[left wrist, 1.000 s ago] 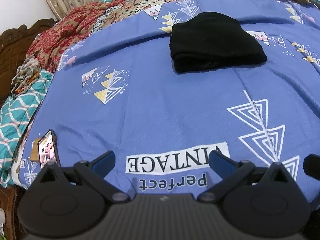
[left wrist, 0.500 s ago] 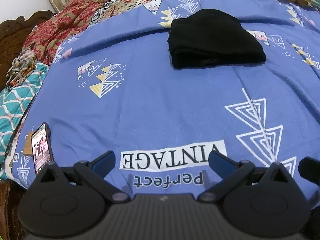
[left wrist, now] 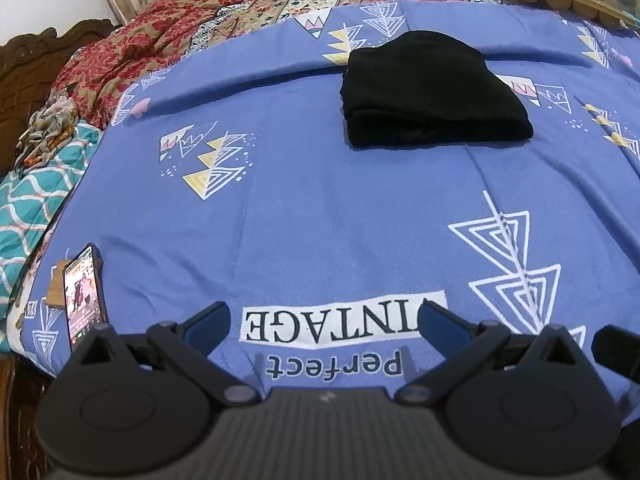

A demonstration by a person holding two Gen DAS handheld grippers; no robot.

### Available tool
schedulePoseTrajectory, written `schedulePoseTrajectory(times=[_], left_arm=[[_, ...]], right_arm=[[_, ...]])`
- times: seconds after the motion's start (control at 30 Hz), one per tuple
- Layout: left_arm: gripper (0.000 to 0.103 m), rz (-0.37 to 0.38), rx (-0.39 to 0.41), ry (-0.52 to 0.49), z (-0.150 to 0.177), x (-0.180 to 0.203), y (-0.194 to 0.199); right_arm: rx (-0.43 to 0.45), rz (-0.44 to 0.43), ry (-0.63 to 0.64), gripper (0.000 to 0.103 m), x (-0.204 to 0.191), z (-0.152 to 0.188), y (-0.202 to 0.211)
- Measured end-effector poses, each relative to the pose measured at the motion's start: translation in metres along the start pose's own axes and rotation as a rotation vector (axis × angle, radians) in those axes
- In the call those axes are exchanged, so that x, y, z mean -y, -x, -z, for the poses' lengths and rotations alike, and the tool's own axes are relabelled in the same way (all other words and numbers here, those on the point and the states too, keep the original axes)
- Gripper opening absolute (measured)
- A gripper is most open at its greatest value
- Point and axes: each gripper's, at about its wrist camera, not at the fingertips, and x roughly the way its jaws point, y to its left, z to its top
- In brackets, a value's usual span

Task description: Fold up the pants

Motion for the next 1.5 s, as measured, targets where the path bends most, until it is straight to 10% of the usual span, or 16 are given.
schedulePoseTrajectory(times=[1.5], left_arm=[[0.103, -0.072, -0.020, -0.053, 0.004, 0.009, -0.006]], right_arm=[[0.000, -0.027, 0.011, 0.103, -0.001, 0.001, 0.000]])
